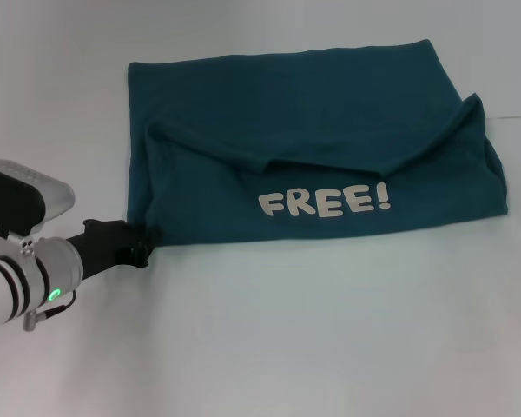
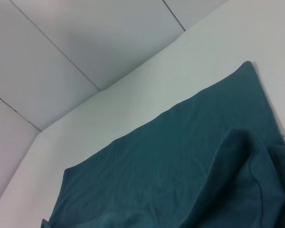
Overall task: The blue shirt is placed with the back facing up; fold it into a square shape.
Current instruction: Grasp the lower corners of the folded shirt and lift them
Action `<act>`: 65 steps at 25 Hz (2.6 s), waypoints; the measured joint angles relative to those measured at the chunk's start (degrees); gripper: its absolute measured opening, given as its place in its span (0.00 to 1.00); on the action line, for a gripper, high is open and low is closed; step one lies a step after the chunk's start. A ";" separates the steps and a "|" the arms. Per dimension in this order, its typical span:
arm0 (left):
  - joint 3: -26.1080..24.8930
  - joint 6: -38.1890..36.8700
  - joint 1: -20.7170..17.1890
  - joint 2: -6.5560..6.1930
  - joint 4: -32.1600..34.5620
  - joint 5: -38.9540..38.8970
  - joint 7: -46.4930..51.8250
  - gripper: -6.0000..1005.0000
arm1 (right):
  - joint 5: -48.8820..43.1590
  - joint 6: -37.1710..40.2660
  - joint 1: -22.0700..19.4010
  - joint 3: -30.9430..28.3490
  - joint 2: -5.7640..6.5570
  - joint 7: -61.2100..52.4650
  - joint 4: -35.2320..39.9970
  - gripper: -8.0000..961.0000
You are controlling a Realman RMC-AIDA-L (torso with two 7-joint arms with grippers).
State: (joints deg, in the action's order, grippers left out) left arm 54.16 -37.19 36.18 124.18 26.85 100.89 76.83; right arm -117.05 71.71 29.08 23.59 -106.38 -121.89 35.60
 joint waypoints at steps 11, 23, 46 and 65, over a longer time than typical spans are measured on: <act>1.30 1.44 0.42 0.00 -0.07 0.00 0.50 0.04 | 0.08 -0.74 0.05 -0.02 -0.04 0.16 0.00 0.80; 0.95 -6.01 -2.53 -0.27 5.57 2.56 6.19 0.01 | -10.00 -2.64 1.09 0.99 0.26 -4.01 -0.12 0.80; 1.07 -5.51 -1.77 -0.27 5.86 4.31 7.80 0.01 | -14.07 -20.82 6.98 10.05 -3.39 -4.41 -3.79 0.79; 1.30 -4.82 -1.64 -0.35 5.77 4.31 7.80 0.01 | -14.04 -24.41 7.91 10.69 -3.76 -4.40 -5.97 0.60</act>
State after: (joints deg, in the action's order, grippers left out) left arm 55.46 -42.01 34.54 123.84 32.62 105.20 84.63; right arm -131.09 47.30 36.99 34.28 -110.14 -126.30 29.62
